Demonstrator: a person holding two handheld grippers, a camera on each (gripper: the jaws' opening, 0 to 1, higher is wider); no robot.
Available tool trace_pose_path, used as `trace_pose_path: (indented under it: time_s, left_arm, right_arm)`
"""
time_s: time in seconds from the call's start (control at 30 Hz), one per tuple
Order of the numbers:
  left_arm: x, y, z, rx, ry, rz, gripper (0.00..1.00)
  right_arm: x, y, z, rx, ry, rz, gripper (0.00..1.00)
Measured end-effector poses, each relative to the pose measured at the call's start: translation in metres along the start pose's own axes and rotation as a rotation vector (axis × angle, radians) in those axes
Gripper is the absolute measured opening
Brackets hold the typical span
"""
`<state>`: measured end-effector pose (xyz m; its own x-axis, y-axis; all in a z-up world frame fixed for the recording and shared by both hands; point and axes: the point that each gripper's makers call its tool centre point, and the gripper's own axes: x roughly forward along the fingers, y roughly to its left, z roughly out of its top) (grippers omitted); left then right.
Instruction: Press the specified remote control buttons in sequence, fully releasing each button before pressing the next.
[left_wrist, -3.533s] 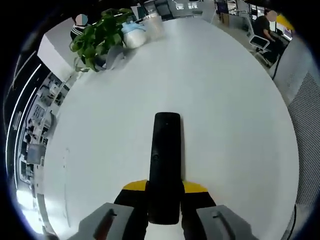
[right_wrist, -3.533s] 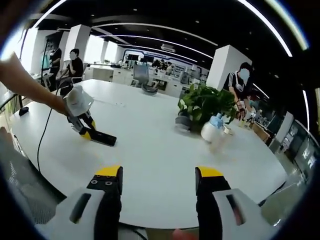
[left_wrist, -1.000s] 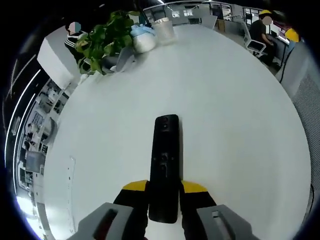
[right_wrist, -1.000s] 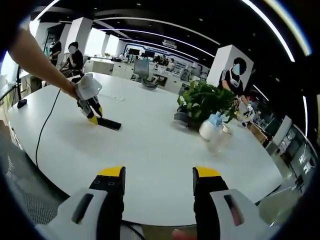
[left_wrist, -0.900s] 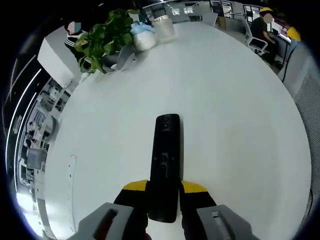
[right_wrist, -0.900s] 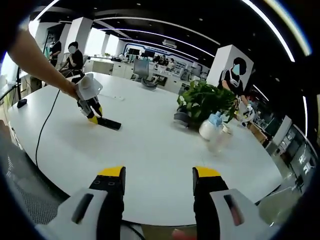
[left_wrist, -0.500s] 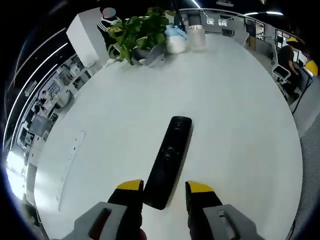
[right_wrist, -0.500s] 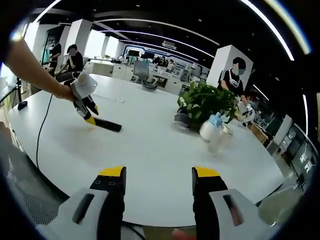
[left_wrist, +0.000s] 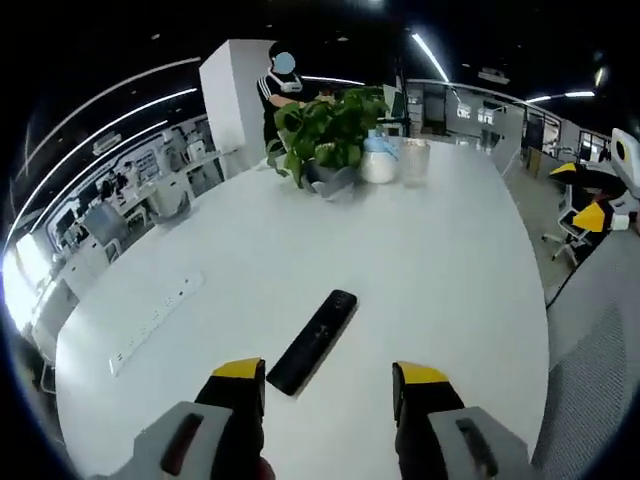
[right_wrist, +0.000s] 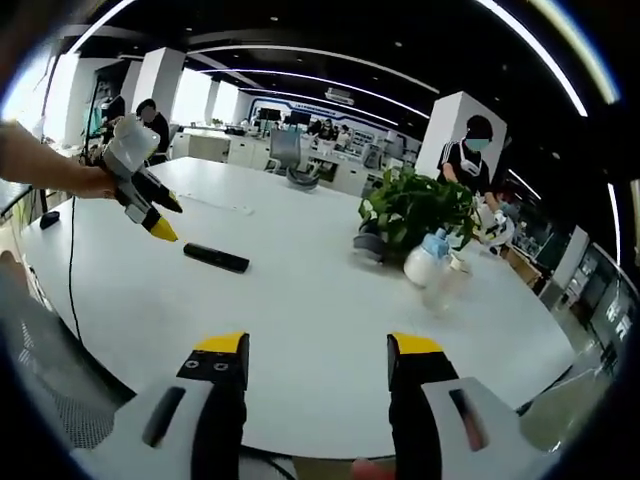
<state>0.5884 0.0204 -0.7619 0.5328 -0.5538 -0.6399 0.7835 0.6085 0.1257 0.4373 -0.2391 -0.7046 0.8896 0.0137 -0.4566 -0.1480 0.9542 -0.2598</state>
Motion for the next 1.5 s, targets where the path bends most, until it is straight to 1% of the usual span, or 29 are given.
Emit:
trace_pose_path:
  time_s: [0.13,0.2,0.27,0.3,0.33,0.37,0.4,0.43,0.57,0.7,0.77,0.9,1.0,1.1,1.17,1.23,1.27,1.43,1.5]
  left_arm:
    - [-0.022,-0.004,0.002,-0.056,-0.044,0.028,0.59]
    - [-0.034,-0.005,0.002,-0.079,-0.063,0.053,0.59]
    - [-0.045,-0.006,0.002,-0.083,-0.081,0.087,0.60]
    - [-0.051,-0.008,0.002,-0.100,-0.091,0.104,0.62]
    - [-0.054,-0.010,0.004,-0.133,-0.112,0.104,0.65]
    - [-0.058,-0.017,0.005,-0.183,-0.130,0.086,0.68]
    - [-0.060,-0.019,0.004,-0.196,-0.132,0.083,0.72]
    - [-0.065,-0.022,0.003,-0.212,-0.138,0.086,0.74]
    - [-0.082,-0.030,-0.001,-0.212,-0.159,0.121,0.75]
    - [-0.099,-0.035,-0.003,-0.283,-0.206,0.158,0.79]
    - [-0.107,-0.040,-0.006,-0.312,-0.223,0.168,0.82]
    - [-0.121,-0.047,-0.017,-0.336,-0.216,0.207,0.90]
    - [-0.133,-0.051,-0.021,-0.368,-0.235,0.241,0.94]
    - [-0.146,-0.051,-0.024,-0.401,-0.273,0.296,0.97]
    - [-0.155,-0.053,-0.027,-0.427,-0.289,0.317,0.99]
    - [-0.164,-0.055,-0.028,-0.475,-0.326,0.343,1.00]
    - [-0.168,-0.057,-0.028,-0.483,-0.345,0.347,1.00]
    - [-0.184,-0.062,-0.034,-0.480,-0.360,0.408,1.00]
    - [-0.189,-0.064,-0.032,-0.492,-0.393,0.430,1.00]
  right_arm:
    - [-0.001,0.001,0.001,0.017,-0.007,0.006,0.57]
    - [-0.001,0.001,0.002,0.019,-0.012,0.010,0.57]
    - [-0.001,0.002,0.002,0.015,-0.016,0.012,0.57]
    - [-0.001,0.002,0.003,0.014,-0.019,0.014,0.57]
    - [-0.001,0.002,0.003,0.012,-0.020,0.016,0.57]
    - [-0.001,0.003,0.003,0.010,-0.021,0.017,0.57]
    - [-0.001,0.003,0.003,0.008,-0.022,0.017,0.57]
    - [-0.001,0.003,0.003,0.007,-0.023,0.017,0.57]
    - [-0.002,0.004,0.004,0.005,-0.030,0.024,0.57]
    - [-0.002,0.005,0.005,-0.003,-0.035,0.030,0.57]
    - [-0.002,0.006,0.005,-0.002,-0.036,0.032,0.57]
    - [-0.003,0.006,0.006,0.010,-0.040,0.034,0.57]
    - [-0.003,0.007,0.006,0.015,-0.045,0.044,0.59]
    - [-0.003,0.008,0.007,0.015,-0.051,0.051,0.60]
    - [-0.003,0.010,0.007,0.016,-0.048,0.061,0.60]
    - [-0.001,0.012,0.005,0.012,-0.034,0.074,0.61]
    - [-0.001,0.014,0.005,0.009,-0.032,0.082,0.62]
    - [0.000,0.020,0.005,-0.006,-0.024,0.111,0.66]
    - [0.000,0.025,0.004,-0.010,-0.019,0.135,0.71]
